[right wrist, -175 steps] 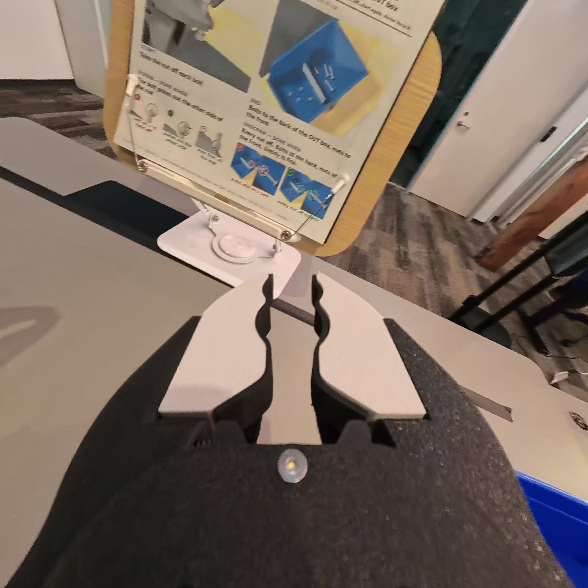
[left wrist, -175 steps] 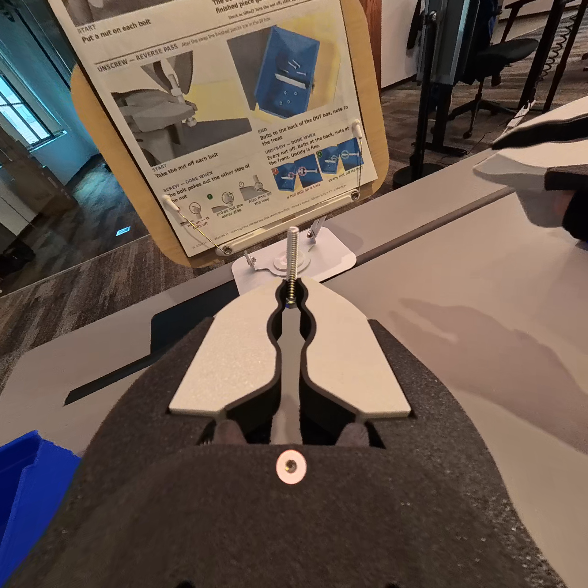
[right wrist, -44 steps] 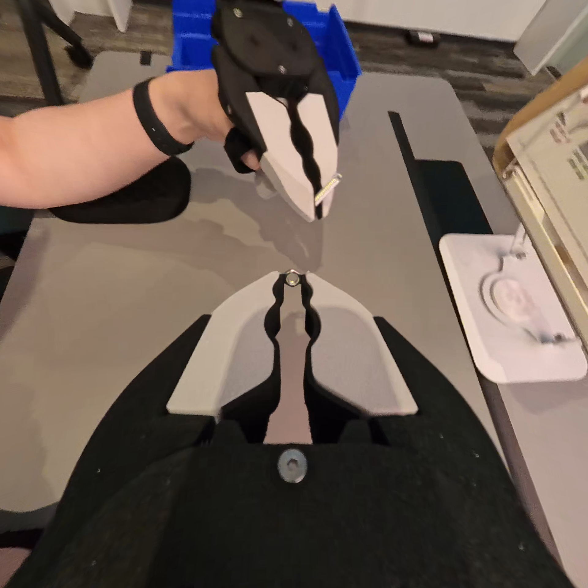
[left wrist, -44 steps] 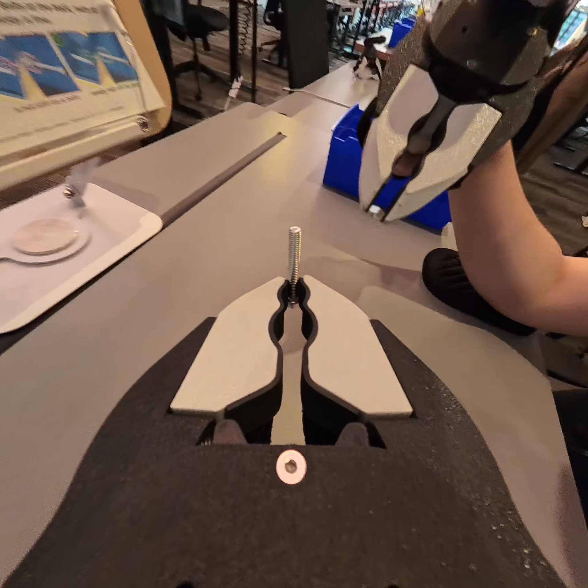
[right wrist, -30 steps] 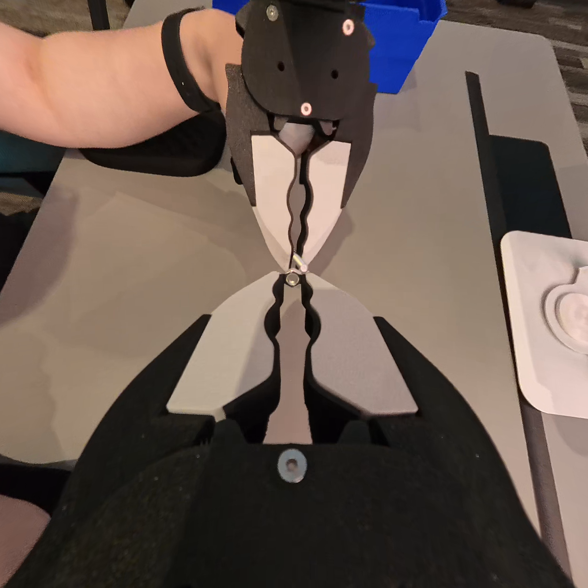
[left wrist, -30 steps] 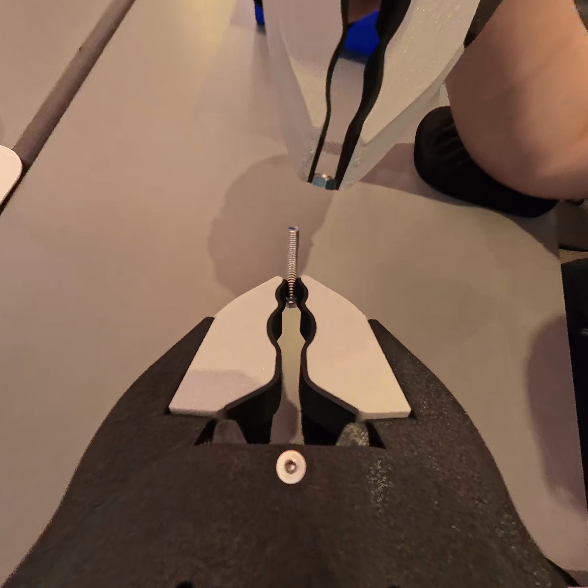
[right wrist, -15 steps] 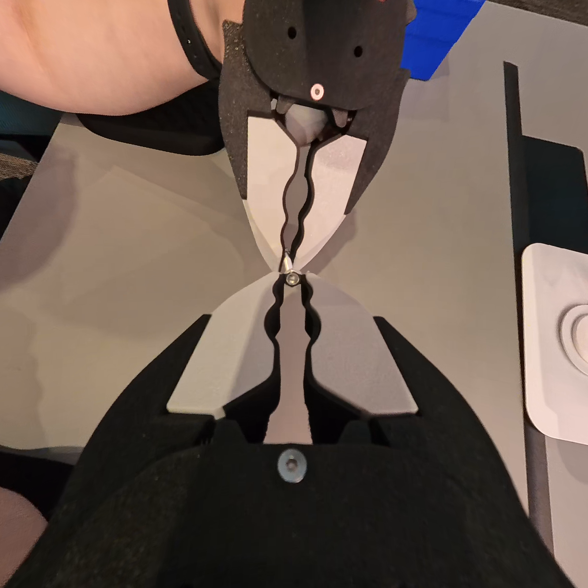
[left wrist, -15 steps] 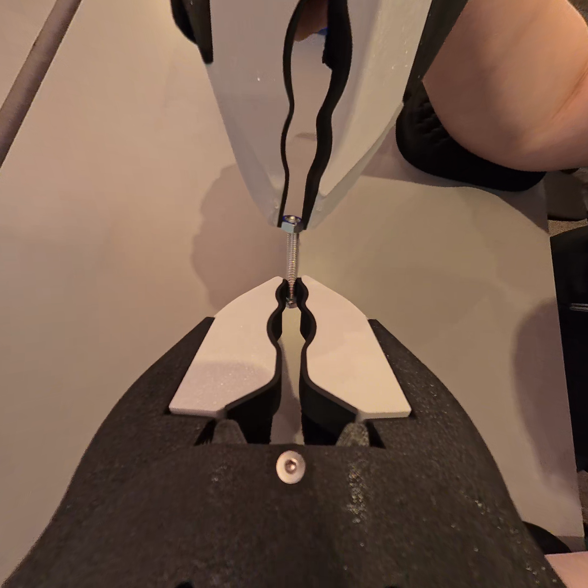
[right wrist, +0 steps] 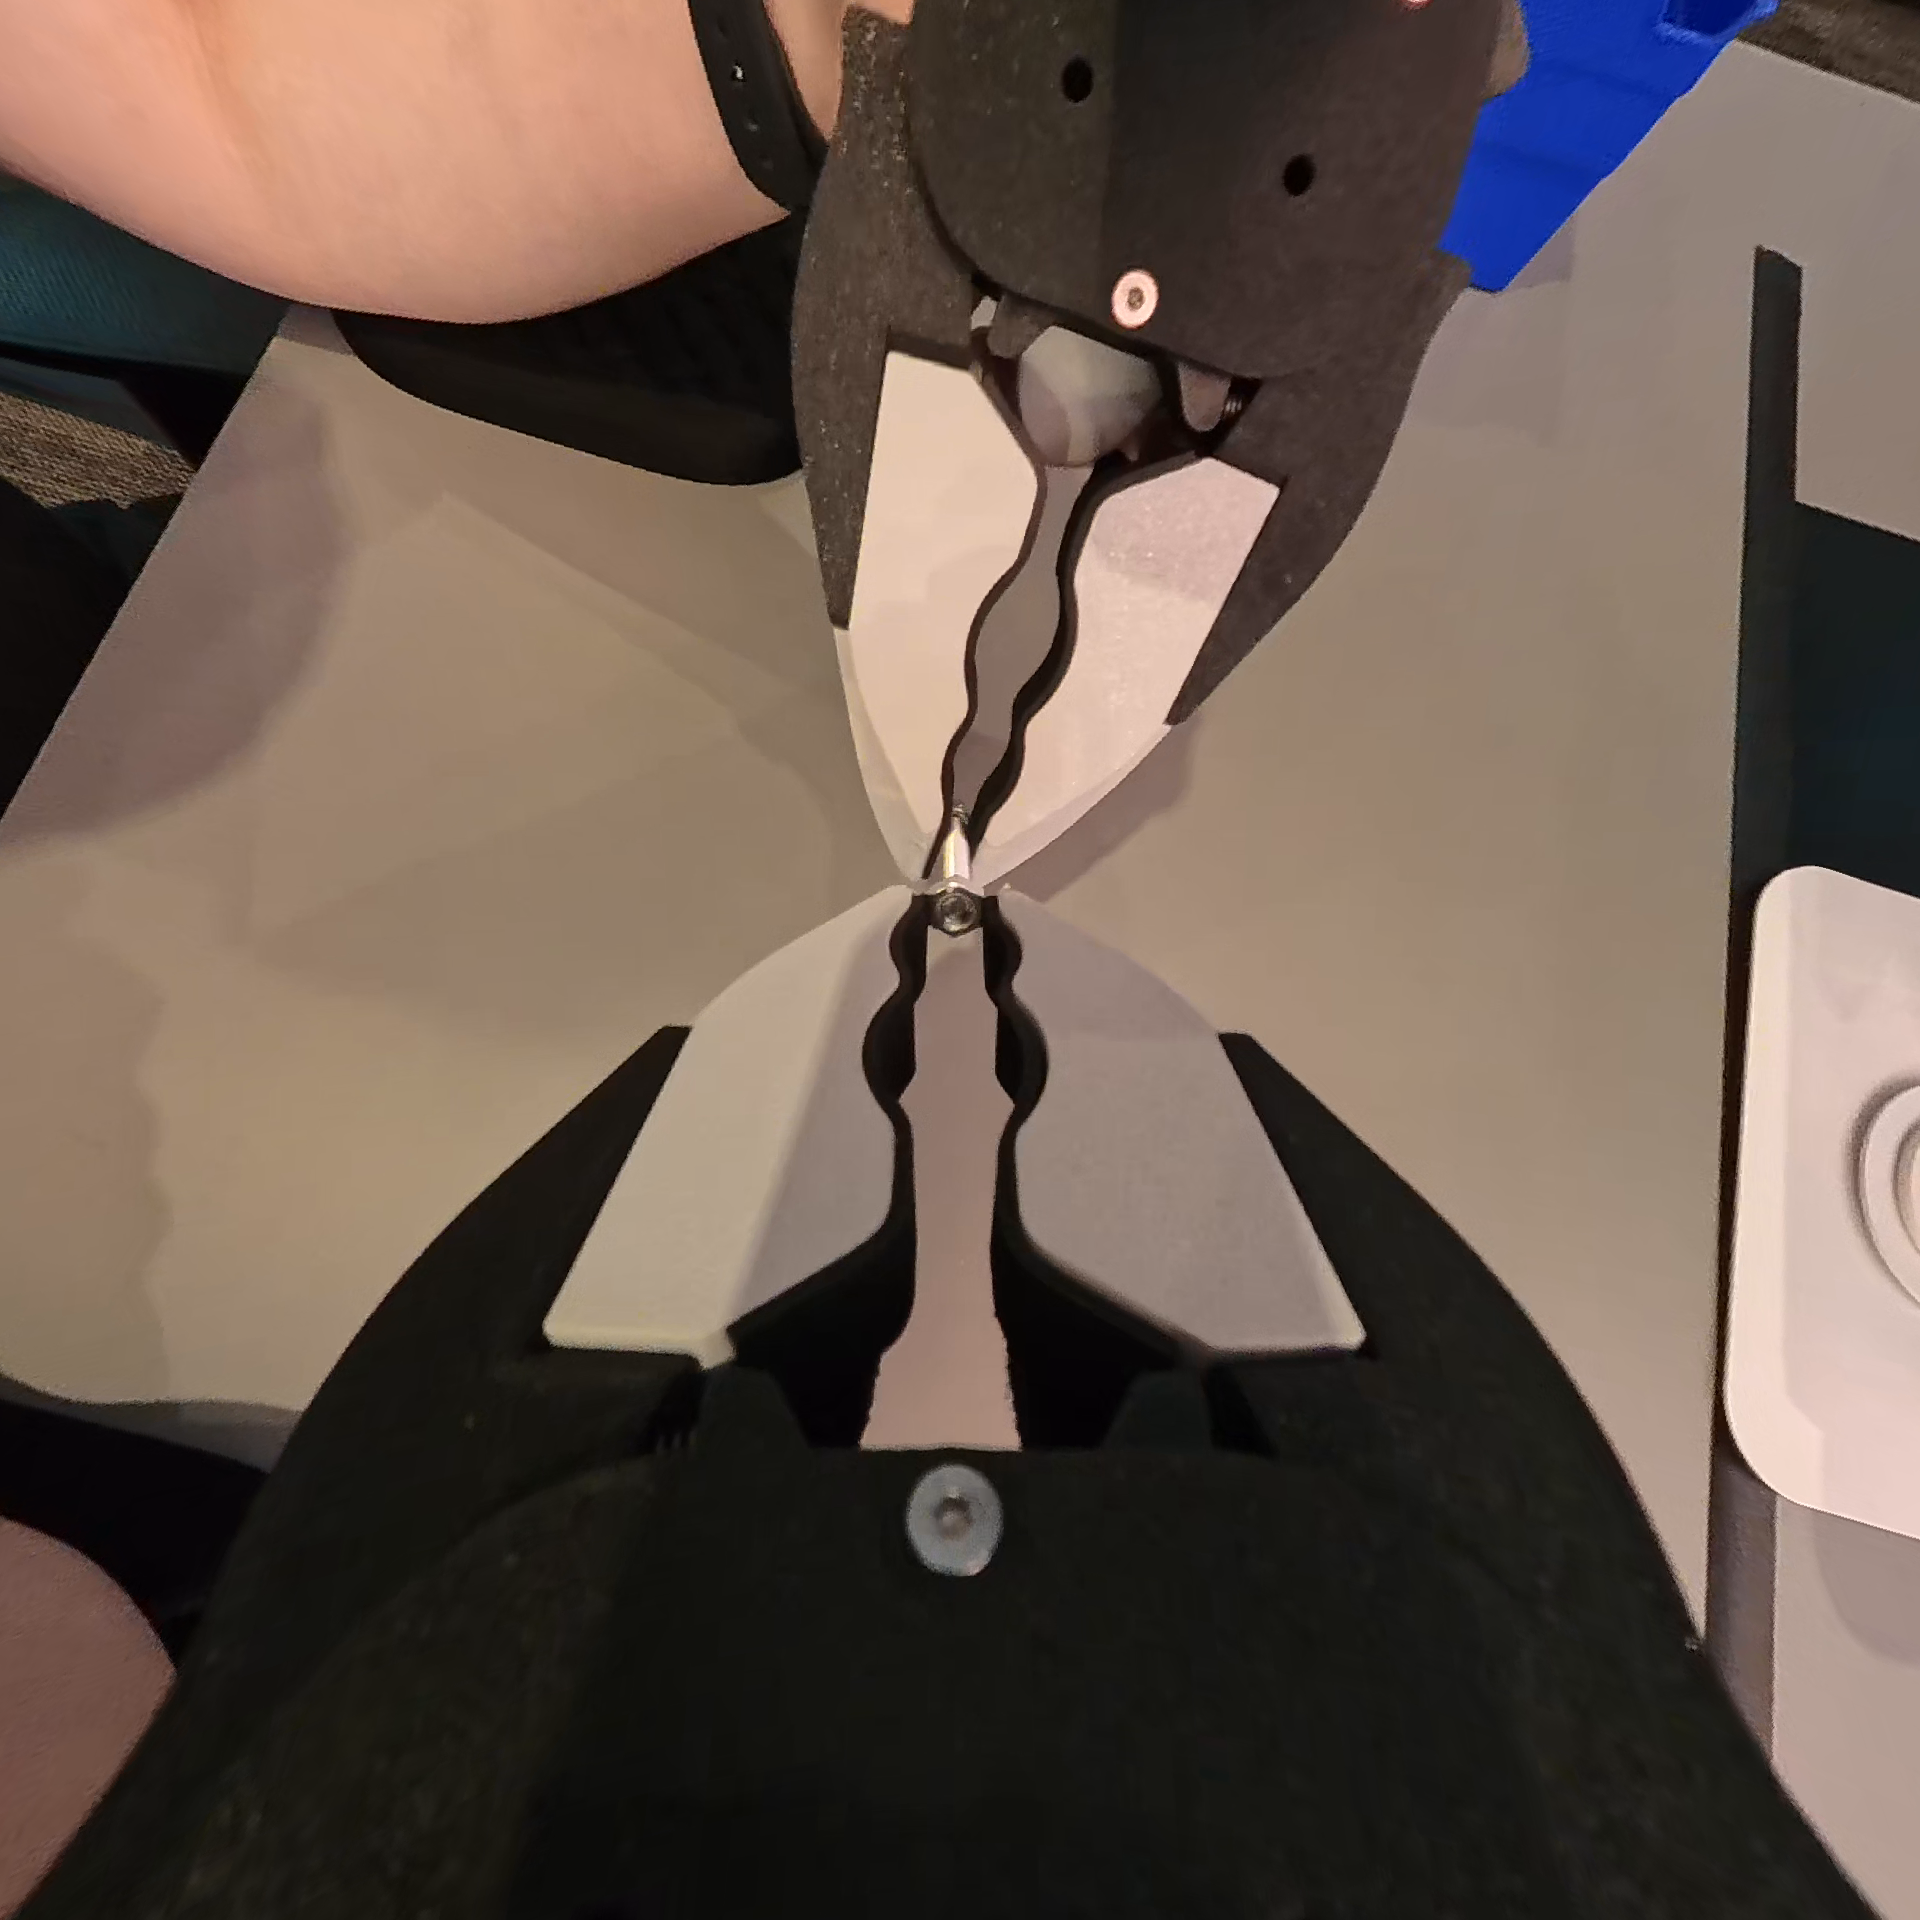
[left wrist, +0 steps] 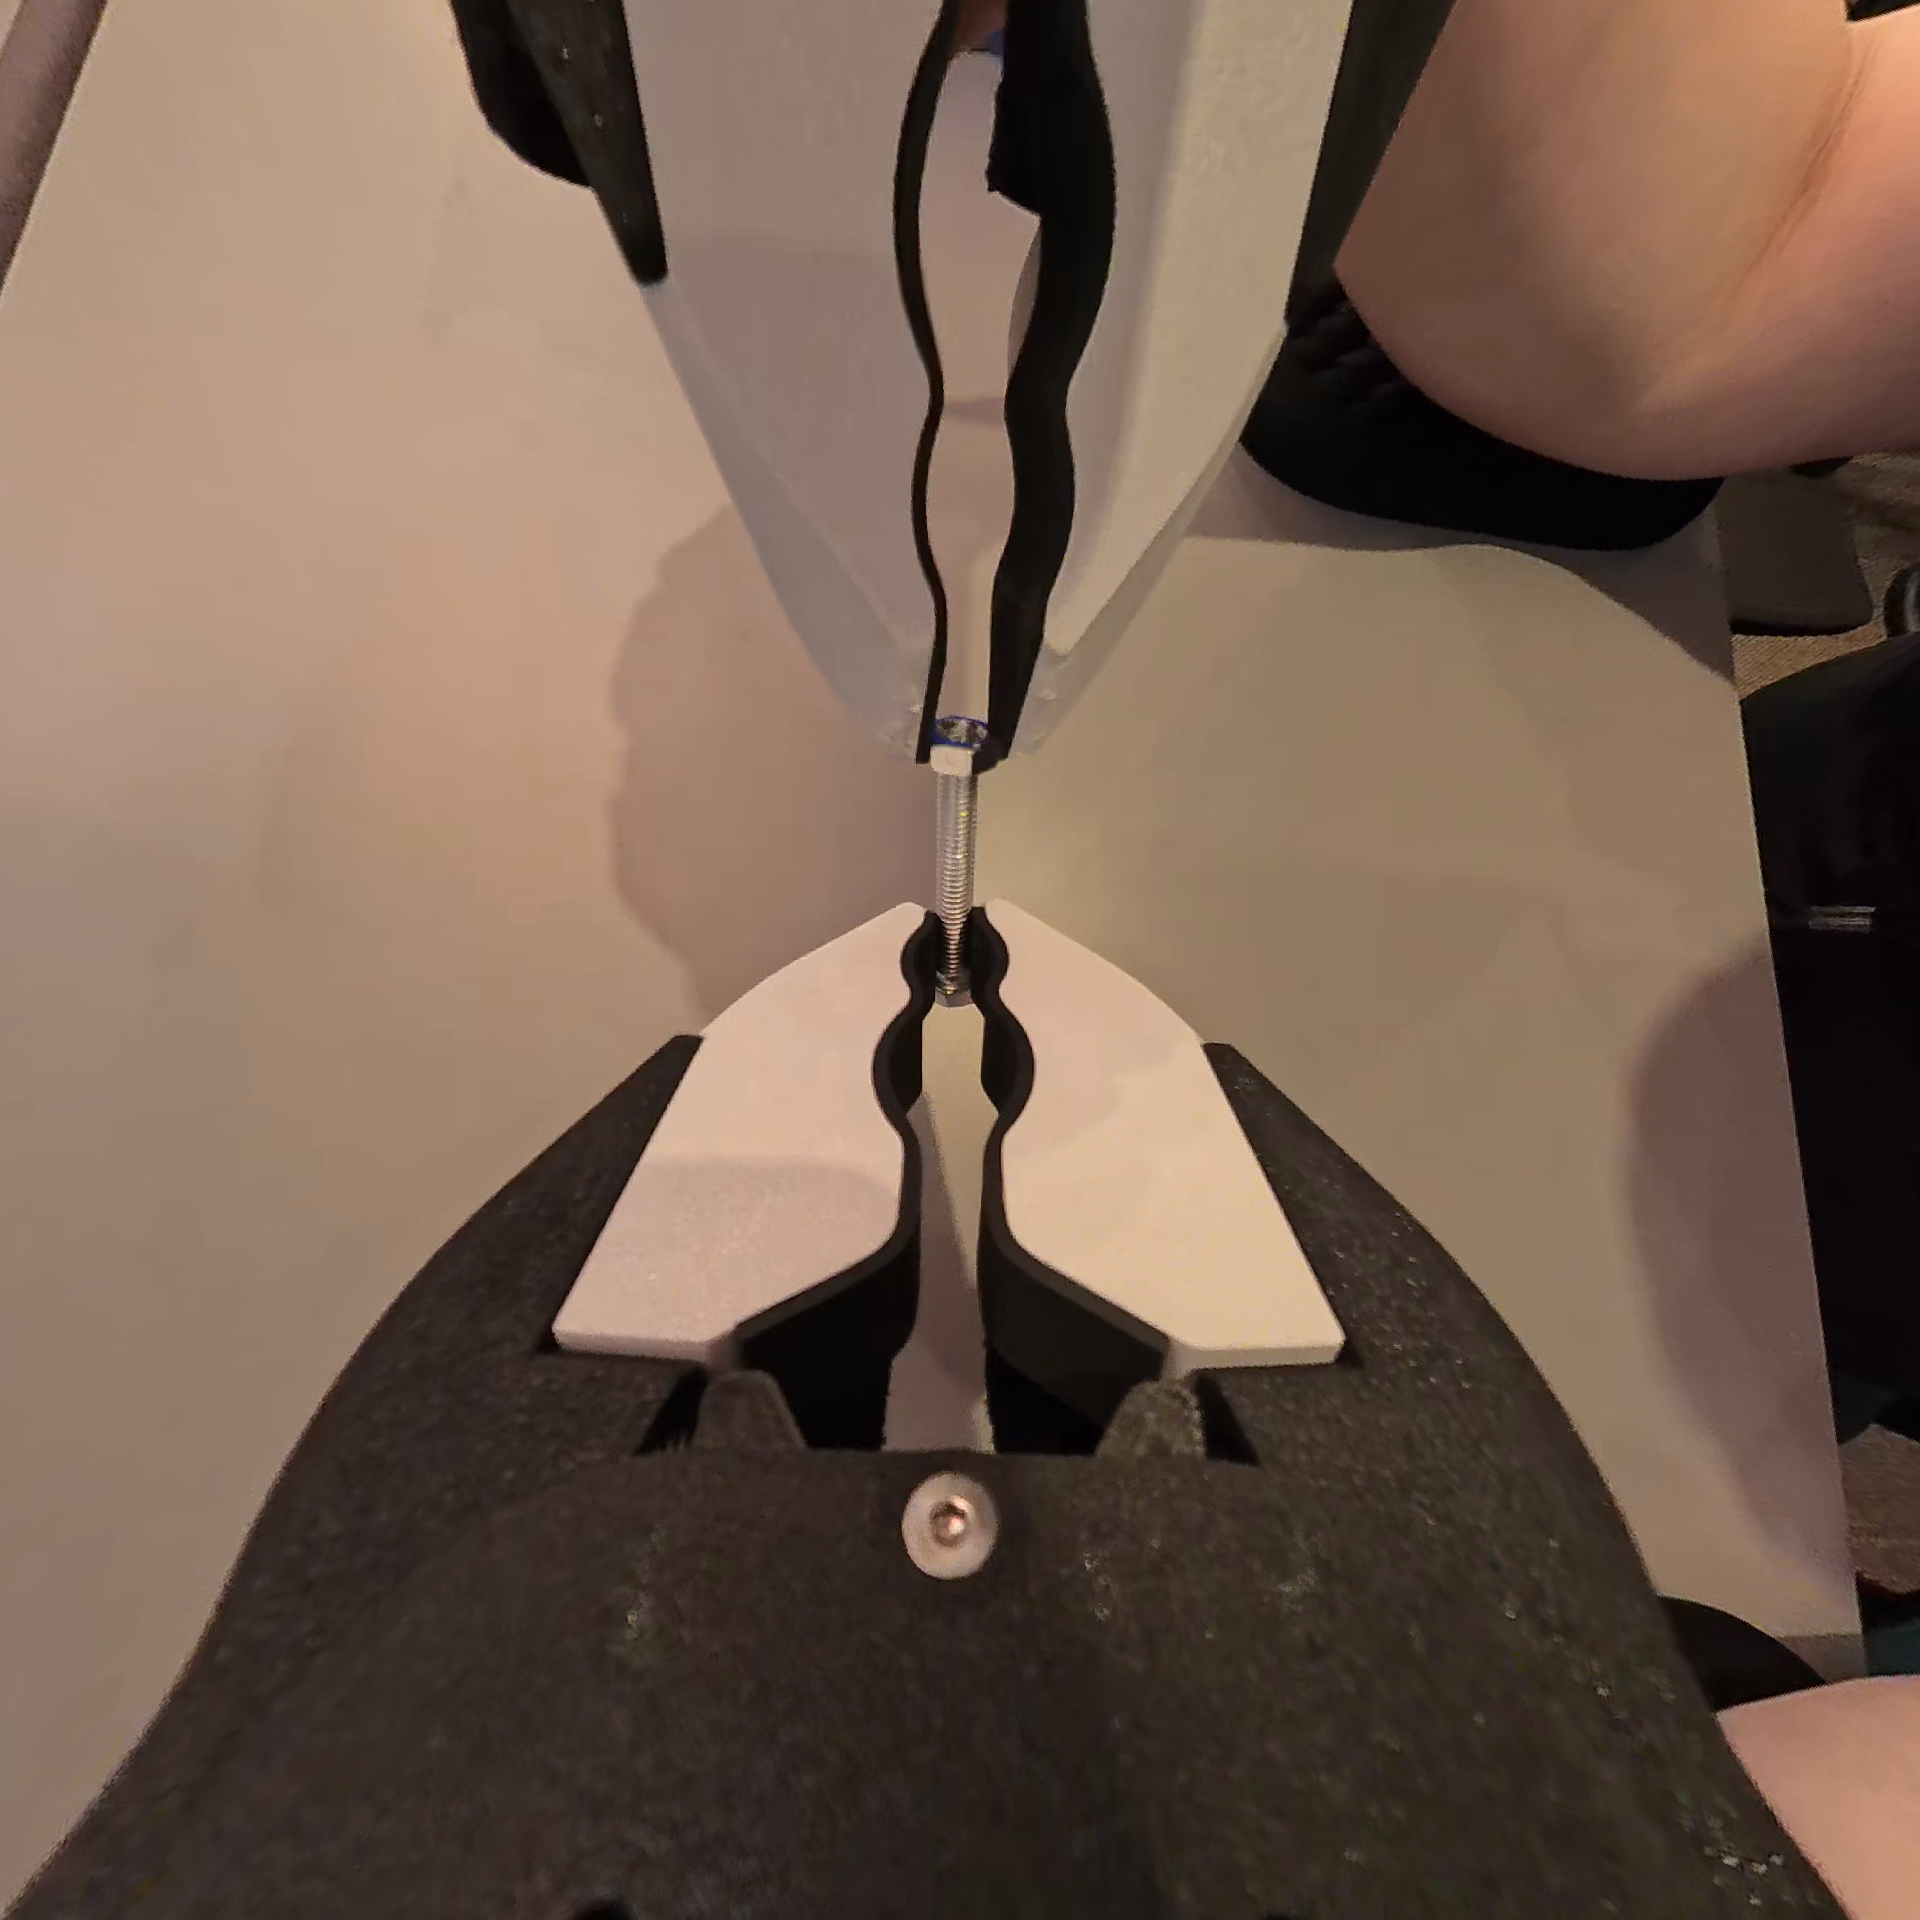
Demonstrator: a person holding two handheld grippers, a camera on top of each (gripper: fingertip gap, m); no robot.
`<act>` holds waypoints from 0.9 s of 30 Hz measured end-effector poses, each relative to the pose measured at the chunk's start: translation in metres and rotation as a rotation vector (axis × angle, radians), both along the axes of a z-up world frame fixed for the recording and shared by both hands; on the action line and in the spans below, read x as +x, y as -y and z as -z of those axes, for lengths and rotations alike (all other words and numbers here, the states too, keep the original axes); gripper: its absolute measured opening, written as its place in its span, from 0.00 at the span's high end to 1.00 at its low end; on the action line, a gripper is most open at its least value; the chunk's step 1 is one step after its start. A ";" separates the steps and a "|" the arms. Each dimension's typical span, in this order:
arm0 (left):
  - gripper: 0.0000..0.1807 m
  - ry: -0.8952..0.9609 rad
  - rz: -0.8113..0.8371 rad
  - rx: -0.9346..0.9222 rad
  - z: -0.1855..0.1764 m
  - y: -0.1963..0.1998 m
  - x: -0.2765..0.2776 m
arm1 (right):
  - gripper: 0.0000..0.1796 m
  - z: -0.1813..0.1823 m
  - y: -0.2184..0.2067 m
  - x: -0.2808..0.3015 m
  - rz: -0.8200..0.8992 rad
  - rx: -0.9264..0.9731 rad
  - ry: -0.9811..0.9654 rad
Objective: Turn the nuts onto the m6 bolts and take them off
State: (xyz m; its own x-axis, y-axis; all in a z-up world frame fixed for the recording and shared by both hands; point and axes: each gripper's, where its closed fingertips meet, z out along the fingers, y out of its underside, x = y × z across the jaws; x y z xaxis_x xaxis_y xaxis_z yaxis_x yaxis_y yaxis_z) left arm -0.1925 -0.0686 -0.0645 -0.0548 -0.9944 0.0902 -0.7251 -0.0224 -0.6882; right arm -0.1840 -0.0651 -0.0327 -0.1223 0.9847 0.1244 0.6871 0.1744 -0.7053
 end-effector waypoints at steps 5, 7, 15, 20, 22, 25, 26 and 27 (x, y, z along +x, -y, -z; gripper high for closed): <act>0.97 -0.034 -0.077 0.068 0.001 -0.014 -0.003 | 0.95 0.001 -0.013 -0.002 0.111 -0.097 -0.017; 0.97 -0.046 -0.136 0.103 -0.001 -0.025 -0.006 | 0.95 -0.001 -0.023 -0.005 0.191 -0.169 -0.050; 0.97 -0.132 -0.302 0.238 0.003 -0.057 -0.019 | 0.95 0.005 -0.052 -0.015 0.447 -0.390 -0.121; 0.97 -0.164 -0.342 0.283 0.004 -0.065 -0.023 | 0.95 0.007 -0.058 -0.018 0.533 -0.491 -0.159; 0.97 -0.164 -0.350 0.298 0.003 -0.067 -0.023 | 0.95 0.006 -0.060 -0.019 0.561 -0.530 -0.175; 0.97 -0.161 -0.353 0.347 0.000 -0.069 -0.022 | 0.95 0.003 -0.061 -0.017 0.585 -0.581 -0.199; 0.97 -0.158 -0.354 0.369 -0.001 -0.071 -0.021 | 0.95 0.002 -0.061 -0.016 0.591 -0.591 -0.207; 0.97 -0.153 -0.359 0.391 -0.003 -0.072 -0.020 | 0.95 0.000 -0.062 -0.015 0.599 -0.600 -0.217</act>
